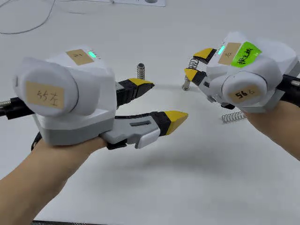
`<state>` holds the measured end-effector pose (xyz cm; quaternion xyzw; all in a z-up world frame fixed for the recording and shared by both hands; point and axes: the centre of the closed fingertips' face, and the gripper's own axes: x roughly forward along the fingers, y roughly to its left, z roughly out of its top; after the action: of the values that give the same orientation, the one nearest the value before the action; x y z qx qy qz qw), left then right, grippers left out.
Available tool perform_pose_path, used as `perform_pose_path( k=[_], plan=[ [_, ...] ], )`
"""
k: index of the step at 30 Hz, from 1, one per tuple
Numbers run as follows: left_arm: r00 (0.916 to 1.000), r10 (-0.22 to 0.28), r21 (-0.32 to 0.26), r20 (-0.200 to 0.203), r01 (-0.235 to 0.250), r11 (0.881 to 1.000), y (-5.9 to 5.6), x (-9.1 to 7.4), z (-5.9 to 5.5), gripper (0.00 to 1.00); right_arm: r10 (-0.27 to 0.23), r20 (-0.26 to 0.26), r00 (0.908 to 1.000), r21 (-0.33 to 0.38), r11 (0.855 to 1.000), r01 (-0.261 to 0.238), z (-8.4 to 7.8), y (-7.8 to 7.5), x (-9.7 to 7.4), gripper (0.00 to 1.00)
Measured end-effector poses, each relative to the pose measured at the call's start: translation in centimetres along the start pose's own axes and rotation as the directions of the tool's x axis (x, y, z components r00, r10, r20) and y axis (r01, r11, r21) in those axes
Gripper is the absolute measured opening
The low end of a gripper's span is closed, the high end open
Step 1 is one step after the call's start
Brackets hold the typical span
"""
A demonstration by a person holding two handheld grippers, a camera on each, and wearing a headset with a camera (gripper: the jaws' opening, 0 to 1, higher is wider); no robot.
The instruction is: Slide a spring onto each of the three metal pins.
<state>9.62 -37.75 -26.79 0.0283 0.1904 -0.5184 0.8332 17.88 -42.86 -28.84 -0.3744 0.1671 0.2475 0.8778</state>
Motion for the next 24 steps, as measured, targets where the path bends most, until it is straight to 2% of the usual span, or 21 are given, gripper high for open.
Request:
perform_pose_path(
  k=[11, 24],
  plan=[
    [1.0, 0.002, -0.001, 0.0, -0.002, 1.0, 0.1, 0.0, 0.0, 0.5, 0.023, -0.028, 0.9994, 0.027, 0.999, -0.022, -0.9, 1.0, 0.5, 0.14],
    [1.0, 0.006, 0.003, -0.001, -0.006, 1.0, 0.2, 0.0, 0.0, 0.5, 0.023, -0.035, 0.9991, 0.072, 0.997, -0.02, -1.3, 0.8, 0.8, 0.14]
  ],
)
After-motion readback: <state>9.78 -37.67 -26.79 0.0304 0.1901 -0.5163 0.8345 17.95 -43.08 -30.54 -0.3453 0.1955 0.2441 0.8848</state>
